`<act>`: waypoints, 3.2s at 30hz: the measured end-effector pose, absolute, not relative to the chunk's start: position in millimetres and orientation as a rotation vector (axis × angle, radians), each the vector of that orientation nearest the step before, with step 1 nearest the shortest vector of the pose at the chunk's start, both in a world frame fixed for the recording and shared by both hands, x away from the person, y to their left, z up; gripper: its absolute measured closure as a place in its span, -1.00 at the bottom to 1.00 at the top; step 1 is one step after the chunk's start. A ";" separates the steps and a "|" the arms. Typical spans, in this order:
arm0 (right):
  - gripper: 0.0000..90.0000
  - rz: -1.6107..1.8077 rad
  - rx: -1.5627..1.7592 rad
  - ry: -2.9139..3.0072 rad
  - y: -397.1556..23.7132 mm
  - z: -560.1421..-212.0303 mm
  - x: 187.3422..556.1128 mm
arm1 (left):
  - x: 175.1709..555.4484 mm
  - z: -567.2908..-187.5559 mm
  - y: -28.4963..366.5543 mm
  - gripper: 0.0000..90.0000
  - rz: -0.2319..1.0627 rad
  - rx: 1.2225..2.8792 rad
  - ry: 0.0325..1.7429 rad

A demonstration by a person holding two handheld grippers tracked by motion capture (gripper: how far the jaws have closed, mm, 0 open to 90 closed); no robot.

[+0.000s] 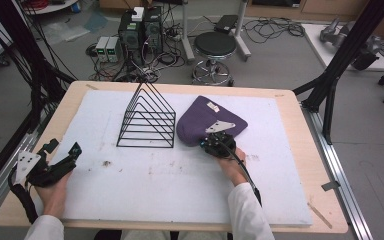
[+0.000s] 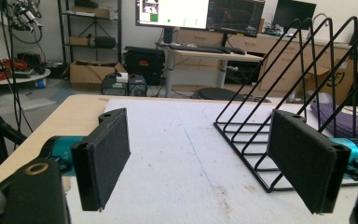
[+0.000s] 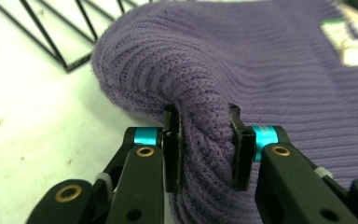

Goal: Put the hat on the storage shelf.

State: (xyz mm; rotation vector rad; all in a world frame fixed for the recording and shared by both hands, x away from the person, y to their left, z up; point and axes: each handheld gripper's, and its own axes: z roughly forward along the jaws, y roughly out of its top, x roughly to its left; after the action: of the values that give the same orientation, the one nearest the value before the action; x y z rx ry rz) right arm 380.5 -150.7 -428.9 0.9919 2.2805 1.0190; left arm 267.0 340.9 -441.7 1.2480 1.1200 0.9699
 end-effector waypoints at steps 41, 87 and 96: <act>0.60 1.334 0.900 1.375 -184.7 -318.1 328.6 | 268.6 -441.6 331.7 -0.51 0.965 1.272 1.120; 0.56 1.611 0.709 1.215 -137.2 -275.7 246.6 | 284.5 -398.0 221.8 -0.52 0.640 1.355 0.658; 0.55 1.655 0.663 1.256 -114.2 -281.3 236.1 | 280.0 -396.9 217.0 -0.52 0.586 1.365 0.618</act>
State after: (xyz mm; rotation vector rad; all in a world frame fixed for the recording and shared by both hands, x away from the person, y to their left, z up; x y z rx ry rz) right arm 236.1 -114.2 -281.3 0.6634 1.2558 1.6551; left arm 280.0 217.0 -396.9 1.3649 0.6185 0.5861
